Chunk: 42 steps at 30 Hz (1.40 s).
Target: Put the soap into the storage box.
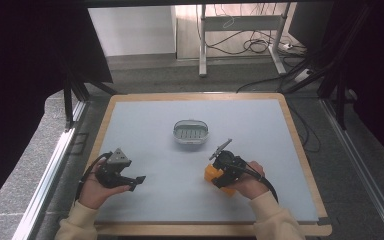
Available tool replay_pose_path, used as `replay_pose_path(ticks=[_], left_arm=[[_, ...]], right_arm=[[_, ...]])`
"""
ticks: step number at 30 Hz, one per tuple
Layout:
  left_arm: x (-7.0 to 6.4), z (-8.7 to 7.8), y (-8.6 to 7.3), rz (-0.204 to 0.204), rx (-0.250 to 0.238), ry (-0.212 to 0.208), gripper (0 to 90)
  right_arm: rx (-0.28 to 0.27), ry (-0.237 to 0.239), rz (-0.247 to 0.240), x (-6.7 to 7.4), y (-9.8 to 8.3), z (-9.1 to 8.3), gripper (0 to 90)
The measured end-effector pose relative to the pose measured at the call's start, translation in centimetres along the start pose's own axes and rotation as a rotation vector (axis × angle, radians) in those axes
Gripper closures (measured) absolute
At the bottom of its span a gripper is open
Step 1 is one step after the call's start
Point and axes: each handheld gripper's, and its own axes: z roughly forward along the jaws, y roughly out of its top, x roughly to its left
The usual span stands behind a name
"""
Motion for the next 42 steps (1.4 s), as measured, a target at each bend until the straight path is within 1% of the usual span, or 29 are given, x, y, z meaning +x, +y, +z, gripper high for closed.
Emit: replay_pose_path(ticks=[2, 3, 5, 8, 10, 11, 15, 24, 28, 30, 33, 42], left_arm=[[0.0, 0.0, 0.0, -0.001, 0.000, 0.001, 20.4], [0.0, 0.0, 0.0, -0.001, 0.001, 0.001, 20.4], [0.0, 0.0, 0.0, 0.000, 0.002, 0.001, 20.4], [0.0, 0.0, 0.0, 0.000, 0.002, 0.002, 20.4], [0.0, 0.0, 0.0, 0.002, 0.002, 0.001, 20.4], [0.0, 0.0, 0.0, 0.002, 0.002, 0.001, 20.4], [0.0, 0.0, 0.0, 0.000, 0.000, 0.003, 20.4], [0.1, -0.1, -0.1, -0.004, -0.002, 0.003, 20.4], [0.2, -0.2, -0.1, -0.005, -0.006, 0.002, 20.4], [0.2, -0.2, 0.0, 0.000, -0.006, 0.002, 20.4], [0.2, -0.2, -0.1, -0.004, -0.006, 0.003, 20.4], [0.2, -0.2, -0.1, -0.003, -0.005, 0.003, 20.4]], right_arm=[[0.011, -0.004, -0.002, 0.0, 0.0, 0.2, 43.7], [0.029, 0.001, -0.001, 0.0, 0.1, 0.6, 45.4], [0.033, 0.005, -0.001, 0.0, 0.1, 0.7, 46.6], [0.061, 0.020, -0.011, 0.0, 0.1, 1.1, 54.7], [0.068, 0.022, -0.018, 0.1, 0.1, 1.2, 59.9], [0.067, 0.021, -0.019, 0.1, 0.1, 1.2, 60.7], [0.066, 0.034, -0.008, -0.1, 0.1, 1.2, 61.3], [0.070, 0.056, -0.008, -0.2, -0.1, 1.0, 61.5], [0.057, 0.048, -0.007, -0.1, -0.1, 0.6, 61.6], [0.045, 0.043, -0.006, -0.1, -0.2, 0.2, 61.5], [0.022, 0.040, -0.006, -0.2, -0.3, -0.6, 61.6], [0.006, 0.038, -0.007, -0.4, -0.5, -1.2, 61.6]])
